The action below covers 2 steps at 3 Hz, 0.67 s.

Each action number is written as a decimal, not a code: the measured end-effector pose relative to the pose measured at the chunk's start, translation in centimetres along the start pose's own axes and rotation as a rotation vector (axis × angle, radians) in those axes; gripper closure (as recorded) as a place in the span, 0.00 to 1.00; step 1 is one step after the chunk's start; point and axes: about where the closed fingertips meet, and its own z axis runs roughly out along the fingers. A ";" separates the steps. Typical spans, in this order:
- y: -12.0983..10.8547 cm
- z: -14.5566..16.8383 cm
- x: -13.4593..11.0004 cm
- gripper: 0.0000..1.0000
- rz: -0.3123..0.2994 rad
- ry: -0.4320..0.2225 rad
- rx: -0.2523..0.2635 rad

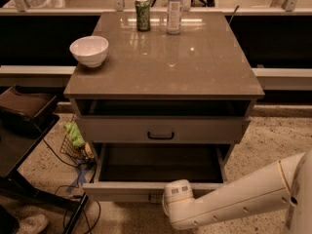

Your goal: Open middle drawer

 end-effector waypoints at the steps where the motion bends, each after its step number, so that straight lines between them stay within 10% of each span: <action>1: 0.0 0.0 0.0 1.00 0.000 0.000 0.000; 2: 0.0 0.0 0.0 1.00 0.000 0.000 0.000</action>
Offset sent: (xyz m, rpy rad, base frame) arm 0.0541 -0.0375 0.1304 -0.1975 0.0047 -0.0300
